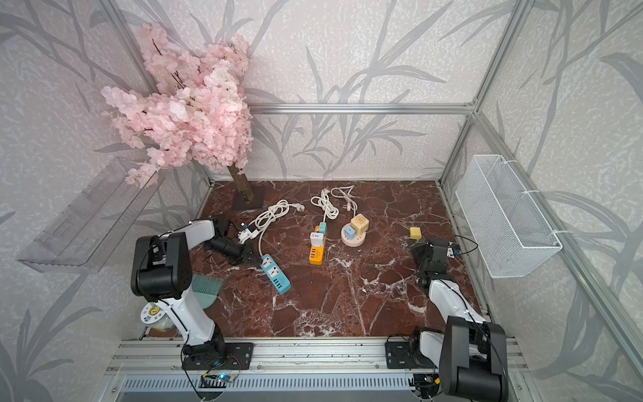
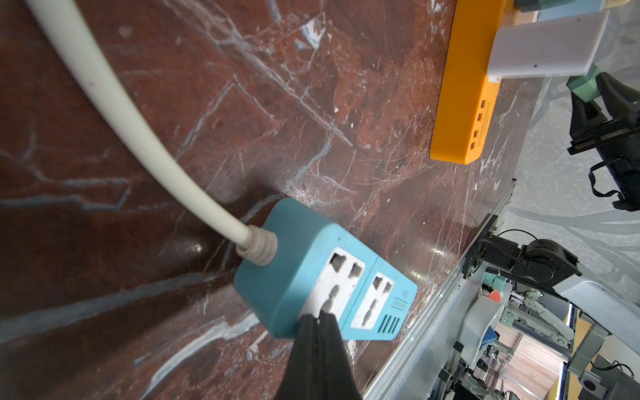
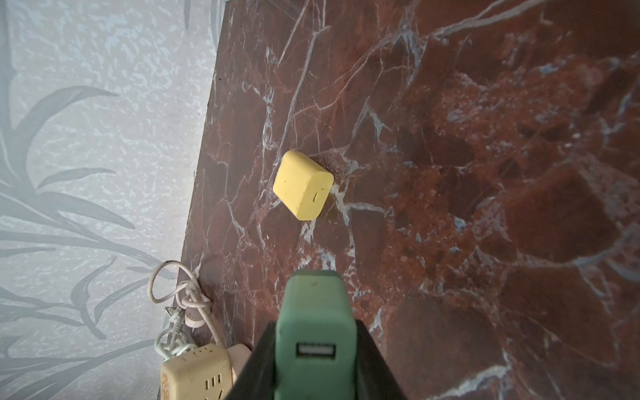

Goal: Pull the plug off the socket
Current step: Place the plug at the center of the board.

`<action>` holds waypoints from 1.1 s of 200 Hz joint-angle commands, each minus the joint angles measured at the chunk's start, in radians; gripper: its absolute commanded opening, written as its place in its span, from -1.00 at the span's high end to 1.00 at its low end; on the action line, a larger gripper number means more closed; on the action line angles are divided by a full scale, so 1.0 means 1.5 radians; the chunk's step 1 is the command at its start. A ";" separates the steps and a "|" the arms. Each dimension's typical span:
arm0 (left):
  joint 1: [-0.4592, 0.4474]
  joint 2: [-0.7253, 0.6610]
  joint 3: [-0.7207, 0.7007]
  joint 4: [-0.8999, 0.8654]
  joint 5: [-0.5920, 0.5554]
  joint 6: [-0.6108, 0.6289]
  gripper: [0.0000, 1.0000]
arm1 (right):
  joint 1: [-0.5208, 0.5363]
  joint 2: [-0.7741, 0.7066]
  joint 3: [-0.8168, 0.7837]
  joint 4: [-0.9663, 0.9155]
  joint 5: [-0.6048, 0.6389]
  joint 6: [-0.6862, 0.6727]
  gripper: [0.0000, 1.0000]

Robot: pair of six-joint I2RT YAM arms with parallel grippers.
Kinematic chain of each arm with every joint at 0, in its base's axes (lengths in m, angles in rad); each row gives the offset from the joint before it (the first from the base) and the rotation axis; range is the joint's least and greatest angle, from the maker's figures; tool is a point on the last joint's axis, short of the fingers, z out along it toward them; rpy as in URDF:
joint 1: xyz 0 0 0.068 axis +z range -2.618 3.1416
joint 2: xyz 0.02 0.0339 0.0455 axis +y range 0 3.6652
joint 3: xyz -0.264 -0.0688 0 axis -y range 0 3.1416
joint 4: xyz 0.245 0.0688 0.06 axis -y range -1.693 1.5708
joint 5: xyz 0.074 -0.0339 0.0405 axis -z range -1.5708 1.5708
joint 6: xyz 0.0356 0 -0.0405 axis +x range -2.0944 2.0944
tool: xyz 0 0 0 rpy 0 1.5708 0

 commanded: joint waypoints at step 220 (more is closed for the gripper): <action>-0.001 0.023 -0.006 0.020 -0.068 0.006 1.00 | 0.120 0.398 0.249 0.151 0.085 0.033 0.82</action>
